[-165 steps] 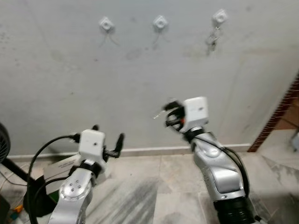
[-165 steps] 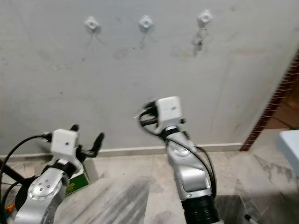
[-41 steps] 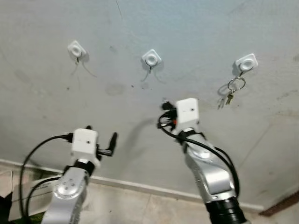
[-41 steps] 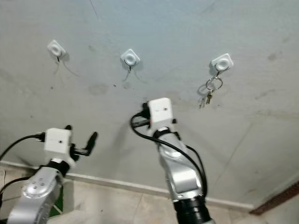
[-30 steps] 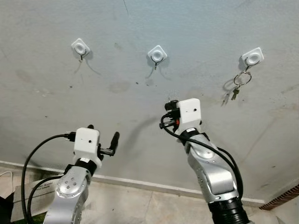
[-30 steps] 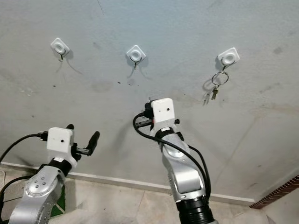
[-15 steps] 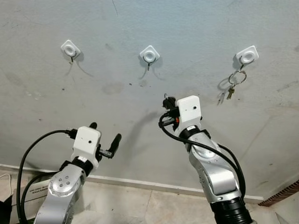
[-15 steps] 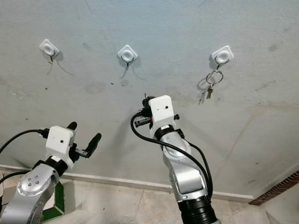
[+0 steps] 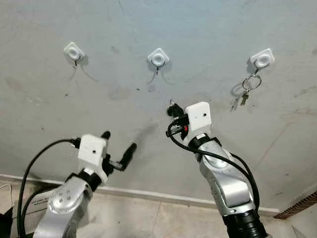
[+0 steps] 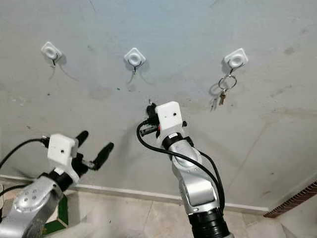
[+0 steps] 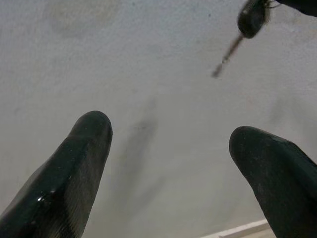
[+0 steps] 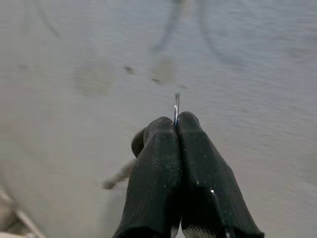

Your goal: Hang keys on a hook

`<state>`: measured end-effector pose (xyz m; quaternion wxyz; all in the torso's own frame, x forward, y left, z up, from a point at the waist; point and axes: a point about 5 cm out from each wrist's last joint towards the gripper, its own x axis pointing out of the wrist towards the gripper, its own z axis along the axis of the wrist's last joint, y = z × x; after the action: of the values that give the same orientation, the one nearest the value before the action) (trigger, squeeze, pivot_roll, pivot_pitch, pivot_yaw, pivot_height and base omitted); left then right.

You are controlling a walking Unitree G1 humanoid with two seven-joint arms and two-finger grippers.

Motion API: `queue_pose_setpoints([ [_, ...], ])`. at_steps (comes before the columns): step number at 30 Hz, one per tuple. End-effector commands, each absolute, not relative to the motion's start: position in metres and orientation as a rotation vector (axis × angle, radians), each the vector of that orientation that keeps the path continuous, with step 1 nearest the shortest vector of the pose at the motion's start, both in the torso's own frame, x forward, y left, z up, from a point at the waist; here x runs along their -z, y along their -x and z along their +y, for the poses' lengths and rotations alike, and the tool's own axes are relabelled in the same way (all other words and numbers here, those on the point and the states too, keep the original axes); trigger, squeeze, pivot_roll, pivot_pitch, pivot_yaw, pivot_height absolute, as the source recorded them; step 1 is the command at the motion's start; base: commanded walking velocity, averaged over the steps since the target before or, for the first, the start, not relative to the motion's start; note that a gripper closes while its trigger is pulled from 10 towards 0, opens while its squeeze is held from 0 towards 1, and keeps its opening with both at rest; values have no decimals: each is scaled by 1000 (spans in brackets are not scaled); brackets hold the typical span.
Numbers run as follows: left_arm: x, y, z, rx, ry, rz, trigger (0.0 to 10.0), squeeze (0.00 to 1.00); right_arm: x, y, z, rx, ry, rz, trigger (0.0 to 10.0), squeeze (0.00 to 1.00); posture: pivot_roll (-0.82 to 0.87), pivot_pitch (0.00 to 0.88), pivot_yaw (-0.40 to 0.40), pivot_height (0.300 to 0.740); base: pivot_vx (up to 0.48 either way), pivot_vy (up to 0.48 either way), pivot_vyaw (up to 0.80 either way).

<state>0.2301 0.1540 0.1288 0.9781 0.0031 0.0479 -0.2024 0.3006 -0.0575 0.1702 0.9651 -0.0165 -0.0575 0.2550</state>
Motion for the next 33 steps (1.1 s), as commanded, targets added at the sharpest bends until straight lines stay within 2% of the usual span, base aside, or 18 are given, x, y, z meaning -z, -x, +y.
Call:
queue_pose_setpoints([
  [1,-136,-229,152,425,-8,70,10000,0,-187,-300,-48,-562,16,-184,10000,0,175,49,44,740,0,0,0],
  [10,-159,-231,140,490,-76,-37,10000,0,-205,-311,-41,-609,-41,-229,10000,0,186,48,39,740,0,0,0],
  [17,-161,-234,138,479,-74,-52,10000,0,-209,-313,-39,-628,-66,-237,10000,0,182,49,40,740,0,0,0],
  [25,-163,-239,138,460,-72,-57,10000,0,-217,-314,-27,-744,-136,-241,10000,0,182,45,40,740,0,0,0],
  [33,-165,-238,134,473,-64,-68,10000,0,-222,-324,-28,-731,-229,-231,10000,0,185,46,40,740,0,0,0],
])
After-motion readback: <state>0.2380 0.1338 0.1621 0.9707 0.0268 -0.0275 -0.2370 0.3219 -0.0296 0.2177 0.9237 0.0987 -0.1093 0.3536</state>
